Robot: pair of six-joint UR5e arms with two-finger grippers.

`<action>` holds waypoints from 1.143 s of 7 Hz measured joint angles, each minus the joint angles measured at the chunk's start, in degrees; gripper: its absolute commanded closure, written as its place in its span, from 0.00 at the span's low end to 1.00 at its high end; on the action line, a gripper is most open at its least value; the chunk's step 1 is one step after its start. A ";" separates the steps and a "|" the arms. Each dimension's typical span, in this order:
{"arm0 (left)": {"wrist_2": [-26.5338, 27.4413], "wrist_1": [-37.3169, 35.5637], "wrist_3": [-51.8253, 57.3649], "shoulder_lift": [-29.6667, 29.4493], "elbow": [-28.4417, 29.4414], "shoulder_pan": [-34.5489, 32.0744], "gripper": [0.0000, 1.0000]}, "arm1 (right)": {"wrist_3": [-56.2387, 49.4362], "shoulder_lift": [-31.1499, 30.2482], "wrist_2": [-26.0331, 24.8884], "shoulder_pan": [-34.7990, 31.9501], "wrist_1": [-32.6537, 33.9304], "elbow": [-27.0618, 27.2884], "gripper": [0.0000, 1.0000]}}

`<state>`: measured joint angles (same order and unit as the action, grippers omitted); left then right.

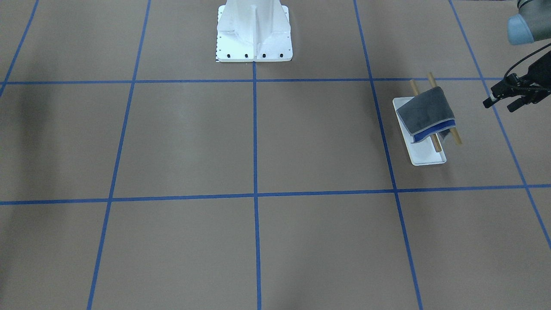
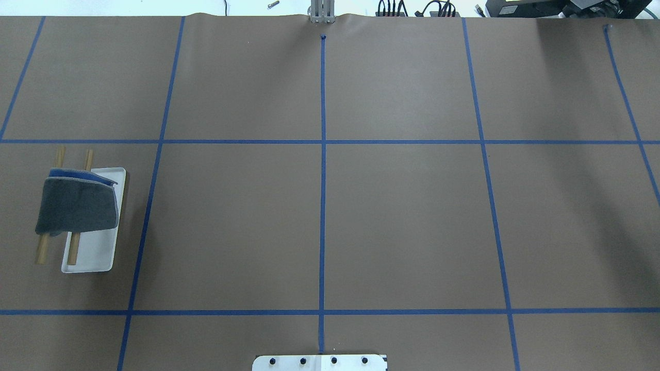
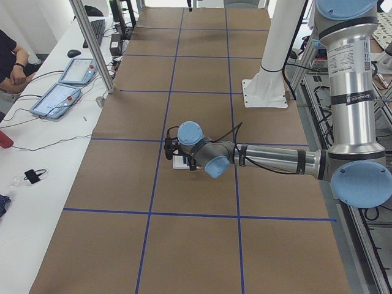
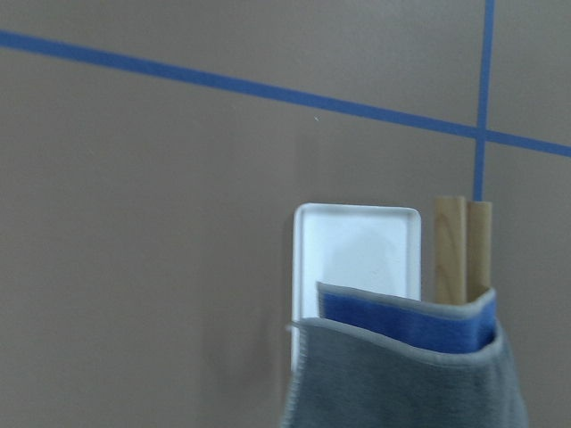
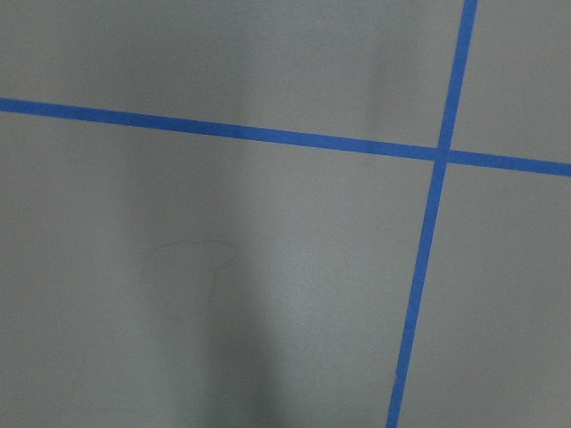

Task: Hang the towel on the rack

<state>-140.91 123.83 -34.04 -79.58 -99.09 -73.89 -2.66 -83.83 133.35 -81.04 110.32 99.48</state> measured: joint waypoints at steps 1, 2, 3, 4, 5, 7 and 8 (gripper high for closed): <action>4.11 -6.01 7.84 -0.75 0.00 -2.05 0.02 | 0.32 0.07 -0.13 -0.29 0.02 0.01 0.00; 8.01 -13.55 15.06 -3.04 -0.02 -4.97 0.02 | 0.39 -0.01 -0.15 -0.87 0.00 0.07 0.00; 10.47 -21.97 21.60 -6.57 -0.09 -8.62 0.02 | 0.47 -0.06 -0.21 -1.36 -0.01 0.06 0.00; 11.29 -28.10 27.40 -9.56 -0.20 -12.18 0.02 | 0.62 -0.08 -0.53 -1.80 -0.02 -0.10 0.00; 11.52 -30.93 31.83 -11.18 -0.17 -14.55 0.02 | 0.71 -0.17 -1.03 -2.83 0.00 -0.34 0.00; 11.78 -32.02 34.99 -11.70 0.70 -15.91 0.02 | 0.57 -1.50 -1.34 -4.98 0.00 -0.61 0.00; 11.84 -31.75 35.27 -11.62 2.04 -15.97 0.02 | 0.44 -2.38 -1.39 -5.64 -0.14 -0.85 0.00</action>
<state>-129.07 92.07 1.23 -91.21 -97.05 -89.85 -2.22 -86.21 131.96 -86.68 110.18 98.63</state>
